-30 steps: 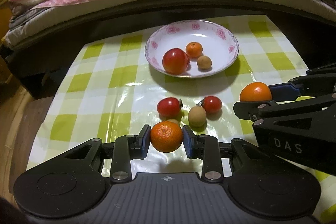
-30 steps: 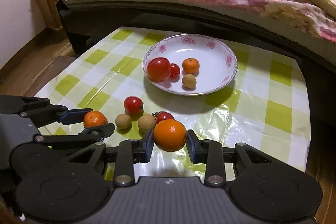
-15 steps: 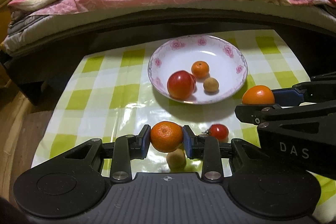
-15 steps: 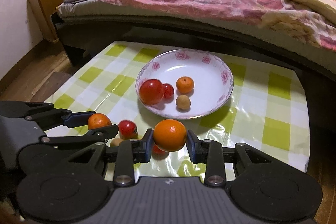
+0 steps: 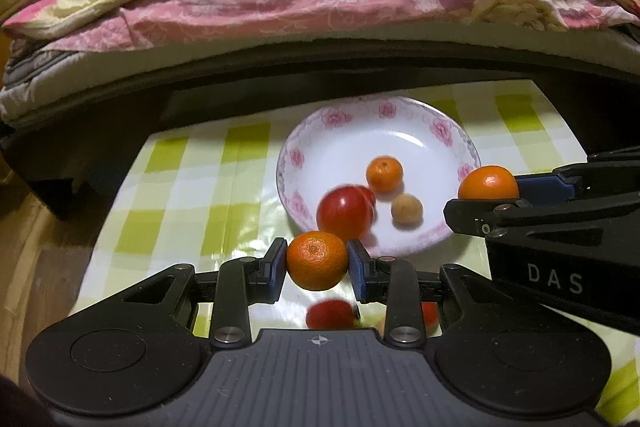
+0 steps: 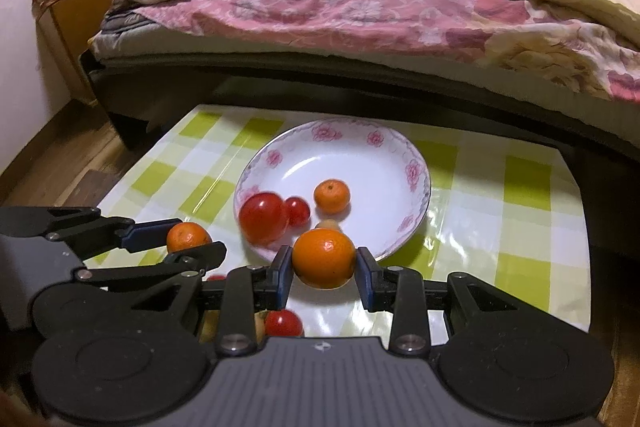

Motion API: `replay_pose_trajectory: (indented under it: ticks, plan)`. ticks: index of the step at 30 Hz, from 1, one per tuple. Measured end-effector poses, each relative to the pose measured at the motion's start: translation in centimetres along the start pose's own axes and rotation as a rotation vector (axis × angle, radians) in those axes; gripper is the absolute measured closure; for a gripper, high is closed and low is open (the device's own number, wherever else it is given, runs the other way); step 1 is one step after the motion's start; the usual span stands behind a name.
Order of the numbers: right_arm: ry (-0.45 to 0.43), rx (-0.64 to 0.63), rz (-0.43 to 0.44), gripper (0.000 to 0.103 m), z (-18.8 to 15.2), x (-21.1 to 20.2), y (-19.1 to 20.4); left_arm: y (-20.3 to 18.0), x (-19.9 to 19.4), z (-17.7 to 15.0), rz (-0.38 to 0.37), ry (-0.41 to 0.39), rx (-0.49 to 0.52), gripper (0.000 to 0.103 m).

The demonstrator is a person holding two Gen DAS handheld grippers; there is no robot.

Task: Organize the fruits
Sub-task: 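Carry the tangerine and orange tomato over the white plate with both tools, then open both tools to drop the tangerine and orange tomato into the plate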

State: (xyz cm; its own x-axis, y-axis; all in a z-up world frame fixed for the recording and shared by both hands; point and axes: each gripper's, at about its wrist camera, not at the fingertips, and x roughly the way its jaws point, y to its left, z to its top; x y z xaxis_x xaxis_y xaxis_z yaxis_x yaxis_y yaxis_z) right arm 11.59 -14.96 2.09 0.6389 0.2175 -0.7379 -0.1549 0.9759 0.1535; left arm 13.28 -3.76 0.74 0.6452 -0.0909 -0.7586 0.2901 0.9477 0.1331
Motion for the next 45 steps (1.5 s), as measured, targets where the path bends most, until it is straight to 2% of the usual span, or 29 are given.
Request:
replay_pose_trajectory:
  ticks: [6, 12, 13, 15, 17, 23, 28, 33, 36, 38, 45]
  plan:
    - [-0.017, 0.032, 0.041, 0.067, 1.8, 1.4, -1.1, 0.6, 1.4, 1.9, -0.005, -0.007, -0.021, 0.063]
    - [0.005, 0.081, 0.08, 0.067, 3.3, 3.6, -2.3, 0.8, 3.2, 2.9, -0.035, 0.014, -0.028, 0.063]
    - [0.008, 0.085, 0.081, 0.067, 3.5, 4.0, -2.5, 0.6, 3.4, 3.0, -0.044, 0.007, -0.023, 0.065]
    - [0.015, 0.094, 0.12, 0.067, 3.8, 4.7, -2.6, 0.3, 3.7, 3.3, -0.024, 0.0, -0.003, 0.064]
    - [0.003, 0.09, 0.108, 0.067, 4.2, 5.0, -2.5, 0.2, 4.3, 3.6, -0.053, 0.005, -0.003, 0.062]
    - [0.022, 0.094, 0.112, 0.067, 5.0, 6.8, -2.6, -0.4, 6.4, 3.9, -0.053, 0.017, 0.005, 0.062]
    - [0.062, 0.109, 0.151, 0.066, 5.3, 8.3, -3.4, 0.2, 7.3, 3.9, -0.061, 0.027, -0.029, 0.062]
    - [0.073, 0.116, 0.15, 0.065, 5.5, 9.1, -3.4, 0.5, 7.8, 4.1, -0.063, 0.033, -0.036, 0.052]
    - [0.08, 0.125, 0.152, 0.062, 5.5, 9.2, -3.5, 0.7, 7.5, 4.0, -0.071, 0.03, -0.046, 0.048]
    - [0.079, 0.127, 0.153, 0.06, 5.5, 9.1, -3.7, 0.9, 7.2, 4.0, -0.077, 0.022, -0.05, 0.042]
    - [0.043, 0.145, 0.142, 0.059, 5.6, 7.3, -4.2, 1.2, 4.5, 4.0, -0.082, -0.016, -0.05, 0.039]
